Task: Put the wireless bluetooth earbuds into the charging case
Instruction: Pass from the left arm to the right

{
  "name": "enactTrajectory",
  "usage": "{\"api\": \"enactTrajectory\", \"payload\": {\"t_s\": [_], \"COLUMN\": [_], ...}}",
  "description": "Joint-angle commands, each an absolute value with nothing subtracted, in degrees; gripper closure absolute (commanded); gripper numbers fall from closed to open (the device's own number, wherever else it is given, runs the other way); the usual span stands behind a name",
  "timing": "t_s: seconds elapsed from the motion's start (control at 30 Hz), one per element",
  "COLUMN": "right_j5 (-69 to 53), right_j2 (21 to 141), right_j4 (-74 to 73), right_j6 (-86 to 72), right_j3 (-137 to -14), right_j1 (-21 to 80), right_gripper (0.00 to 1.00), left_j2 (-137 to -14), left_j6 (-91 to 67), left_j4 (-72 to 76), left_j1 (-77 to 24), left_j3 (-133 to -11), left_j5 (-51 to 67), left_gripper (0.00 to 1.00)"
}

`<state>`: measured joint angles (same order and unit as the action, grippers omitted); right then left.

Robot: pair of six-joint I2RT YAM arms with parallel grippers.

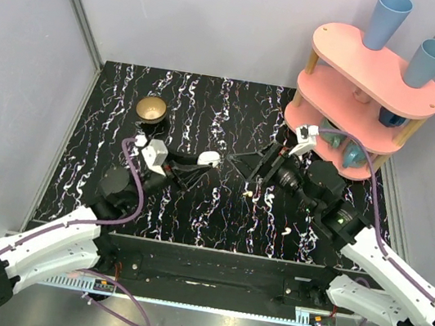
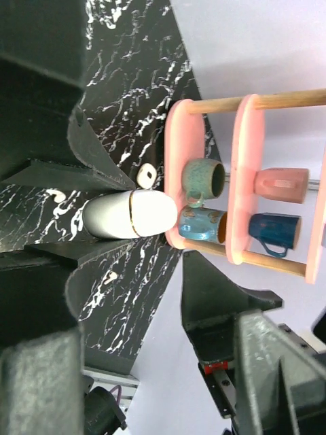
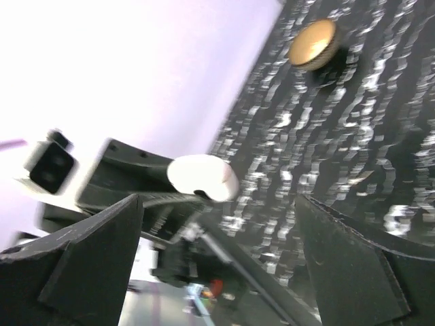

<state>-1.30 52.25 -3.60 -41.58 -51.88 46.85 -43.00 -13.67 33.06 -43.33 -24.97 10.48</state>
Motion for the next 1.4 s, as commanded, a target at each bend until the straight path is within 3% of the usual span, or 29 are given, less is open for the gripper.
{"api": "enactTrajectory", "payload": {"t_s": [0.0,0.33,0.77,1.13,1.37], "right_j5": [-4.7,-9.5,-13.5,-17.1,-15.6], "right_j2": [54.1,58.0,60.3,64.5,63.2], "right_j4": [11.8,22.8,20.4,27.9,26.8], "right_j6": [-64.7,-72.9,-77.2,-82.5,-83.7], "right_j3": [-47.9,-44.2,-47.7,-46.2,-45.2], "right_j1": [46.8,46.8,46.9,46.9,46.9], "right_gripper": [0.0,0.02,0.03,0.2,0.4], "left_j2": [-41.9,-44.1,-46.8,-47.8,-47.2], "left_j6": [-10.4,-10.0,-8.3,-5.8,-4.9], "left_j4": [53.3,63.2,61.5,60.6,58.6], "left_j1": [-43.5,-43.9,-44.6,-45.3,-45.3], "left_j3": [-21.9,-18.6,-20.1,-20.7,-20.8], "left_j5": [13.6,17.0,16.3,15.4,14.5], "left_gripper": [1.0,1.0,1.0,1.0,1.0]}}
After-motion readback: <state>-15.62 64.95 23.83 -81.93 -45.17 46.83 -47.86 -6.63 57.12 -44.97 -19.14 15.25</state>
